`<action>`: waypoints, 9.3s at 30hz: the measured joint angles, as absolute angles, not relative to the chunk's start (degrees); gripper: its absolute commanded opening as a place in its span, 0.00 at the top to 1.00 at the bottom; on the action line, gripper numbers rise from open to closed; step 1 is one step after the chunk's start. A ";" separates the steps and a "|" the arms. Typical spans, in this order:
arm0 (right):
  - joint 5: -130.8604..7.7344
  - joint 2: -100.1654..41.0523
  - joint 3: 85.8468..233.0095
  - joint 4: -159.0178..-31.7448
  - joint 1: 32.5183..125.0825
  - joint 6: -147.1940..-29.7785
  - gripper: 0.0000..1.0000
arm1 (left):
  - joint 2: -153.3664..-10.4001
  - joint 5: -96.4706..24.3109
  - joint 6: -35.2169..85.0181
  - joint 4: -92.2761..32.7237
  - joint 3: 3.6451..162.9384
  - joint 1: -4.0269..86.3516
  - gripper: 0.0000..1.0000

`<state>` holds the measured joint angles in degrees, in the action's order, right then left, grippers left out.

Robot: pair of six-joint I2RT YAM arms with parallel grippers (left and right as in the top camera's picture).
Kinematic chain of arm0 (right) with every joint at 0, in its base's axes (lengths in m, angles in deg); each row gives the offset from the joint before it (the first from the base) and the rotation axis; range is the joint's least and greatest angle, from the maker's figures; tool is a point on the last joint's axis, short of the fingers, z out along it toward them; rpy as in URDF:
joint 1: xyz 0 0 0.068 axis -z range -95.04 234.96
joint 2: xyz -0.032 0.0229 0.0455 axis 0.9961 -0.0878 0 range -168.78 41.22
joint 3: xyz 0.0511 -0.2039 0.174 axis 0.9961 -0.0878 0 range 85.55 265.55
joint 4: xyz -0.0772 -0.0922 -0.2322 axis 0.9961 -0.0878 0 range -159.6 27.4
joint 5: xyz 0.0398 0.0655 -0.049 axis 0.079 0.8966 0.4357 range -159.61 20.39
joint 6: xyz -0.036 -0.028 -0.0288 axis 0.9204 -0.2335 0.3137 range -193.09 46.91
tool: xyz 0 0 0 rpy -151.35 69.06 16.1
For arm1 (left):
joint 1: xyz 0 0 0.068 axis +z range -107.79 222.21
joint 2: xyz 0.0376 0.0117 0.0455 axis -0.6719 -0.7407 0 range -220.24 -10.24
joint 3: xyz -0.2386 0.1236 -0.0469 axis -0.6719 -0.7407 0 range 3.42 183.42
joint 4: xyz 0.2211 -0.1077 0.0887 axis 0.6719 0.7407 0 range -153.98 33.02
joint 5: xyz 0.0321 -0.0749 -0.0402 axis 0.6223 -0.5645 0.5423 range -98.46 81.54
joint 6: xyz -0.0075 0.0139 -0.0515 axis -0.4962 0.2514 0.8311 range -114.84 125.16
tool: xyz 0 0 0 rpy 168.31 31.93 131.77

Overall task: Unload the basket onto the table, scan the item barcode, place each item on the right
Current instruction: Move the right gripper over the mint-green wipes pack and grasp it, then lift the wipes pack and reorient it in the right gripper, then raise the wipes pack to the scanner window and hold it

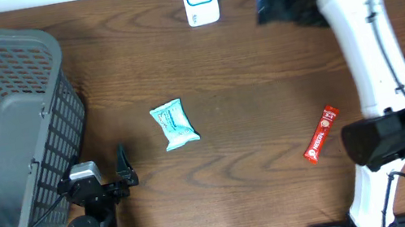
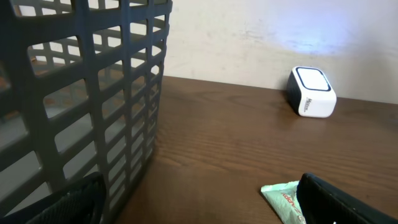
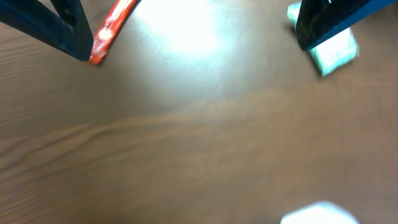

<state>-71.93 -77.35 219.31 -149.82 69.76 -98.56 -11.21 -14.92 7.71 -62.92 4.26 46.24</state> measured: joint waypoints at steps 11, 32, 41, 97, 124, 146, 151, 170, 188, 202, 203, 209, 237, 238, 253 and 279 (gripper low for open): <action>-66.89 -77.37 200.27 -142.95 53.13 -99.07 0.01 | -11.25 -14.90 7.69 -62.88 4.28 46.24 0.02; -79.06 -81.70 188.38 -115.44 30.16 -96.62 0.04 | -11.27 -14.88 7.71 -62.88 4.30 46.24 0.02; -87.56 -89.46 187.83 -111.59 29.28 -96.18 0.29 | -11.25 -14.90 7.69 -62.88 4.30 46.24 0.02; -88.28 -95.47 198.32 -126.71 30.27 -98.63 0.94 | -11.27 -14.68 7.69 -62.86 4.30 46.24 0.02; -25.16 -98.96 215.31 -156.90 53.00 -66.52 0.16 | -11.27 -14.51 7.69 -62.83 4.30 46.24 0.02; -47.89 -98.94 206.82 -144.26 41.65 -78.28 0.01 | -11.27 -14.51 7.69 -62.83 4.30 46.24 0.02; -45.18 -97.61 200.38 -139.59 41.65 -77.08 0.01 | -11.27 -14.49 7.69 -62.83 4.30 46.24 0.02; -38.62 -92.62 187.39 -126.54 42.09 -79.68 0.99 | -11.27 -14.49 7.69 -62.83 4.30 46.24 0.02; -27.67 -98.64 201.99 -159.87 47.84 -99.57 0.98 | -11.27 -14.49 7.69 -62.83 4.30 46.24 0.02; 6.79 -98.64 201.97 -159.91 49.50 -103.90 0.99 | -11.27 -14.49 7.69 -62.83 4.30 46.24 0.02; 8.11 -98.64 201.99 -159.94 49.50 -104.22 0.99 | -11.27 -14.49 7.69 -62.83 4.30 46.24 0.02; 14.79 -98.64 201.99 -159.94 49.52 -108.07 0.98 | -11.27 -14.49 7.69 -62.83 4.30 46.24 0.02; 15.62 -98.64 201.99 -158.97 57.78 -150.91 0.98 | -11.27 -14.49 7.69 -62.83 4.30 46.24 0.02; 15.06 -98.64 201.99 -158.97 57.92 -151.37 0.98 | -11.27 -14.49 7.69 -62.83 4.30 46.24 0.02; -14.34 -98.64 202.04 -136.64 64.60 -149.49 0.99 | -11.27 -14.49 7.69 -62.81 4.30 46.24 0.02; -61.71 -98.66 219.13 -95.81 66.03 -151.59 0.98 | -11.27 -14.49 7.69 -62.83 4.30 46.24 0.02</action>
